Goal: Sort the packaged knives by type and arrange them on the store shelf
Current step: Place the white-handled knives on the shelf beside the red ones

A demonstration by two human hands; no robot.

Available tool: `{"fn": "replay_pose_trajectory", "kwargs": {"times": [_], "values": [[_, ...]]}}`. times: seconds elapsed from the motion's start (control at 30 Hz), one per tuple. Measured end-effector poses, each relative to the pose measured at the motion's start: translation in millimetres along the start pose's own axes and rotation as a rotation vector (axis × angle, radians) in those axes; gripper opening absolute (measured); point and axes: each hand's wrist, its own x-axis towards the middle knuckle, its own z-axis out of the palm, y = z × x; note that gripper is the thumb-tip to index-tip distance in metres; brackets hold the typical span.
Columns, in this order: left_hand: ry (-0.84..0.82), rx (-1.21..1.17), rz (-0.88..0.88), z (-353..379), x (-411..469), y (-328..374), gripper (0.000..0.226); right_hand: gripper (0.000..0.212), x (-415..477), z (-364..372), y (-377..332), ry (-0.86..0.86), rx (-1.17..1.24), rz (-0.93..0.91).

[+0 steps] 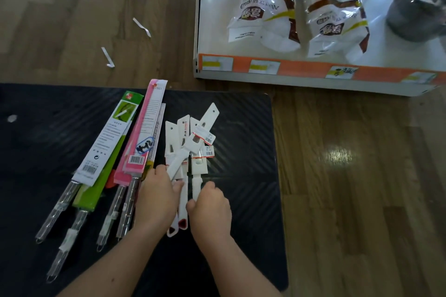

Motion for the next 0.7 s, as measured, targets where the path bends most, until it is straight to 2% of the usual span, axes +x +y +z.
{"fn": "replay_pose_trajectory", "kwargs": {"times": [0.17,0.37,0.5,0.57,0.7], "values": [[0.009,0.041,0.012,-3.9,3.7,-0.7,0.026,0.027,0.7,-8.7,2.1,-0.023,-0.008,-0.021],[0.018,0.009,0.024,-10.7,-1.0,6.6,0.025,0.027,4.9,-19.0,10.0,-0.127,0.072,0.074],[-0.049,-0.379,-0.136,-20.5,-6.2,17.8,0.017,0.012,0.5,-29.7,8.5,-0.276,0.161,0.091],[-0.063,-0.562,-0.232,-29.4,-12.7,25.7,0.015,0.009,-7.4,-39.7,4.8,-0.271,0.209,0.095],[-0.059,-0.779,-0.349,-63.1,-31.0,52.0,0.013,0.012,-29.7,-74.6,-6.9,-0.222,0.292,0.119]]}}
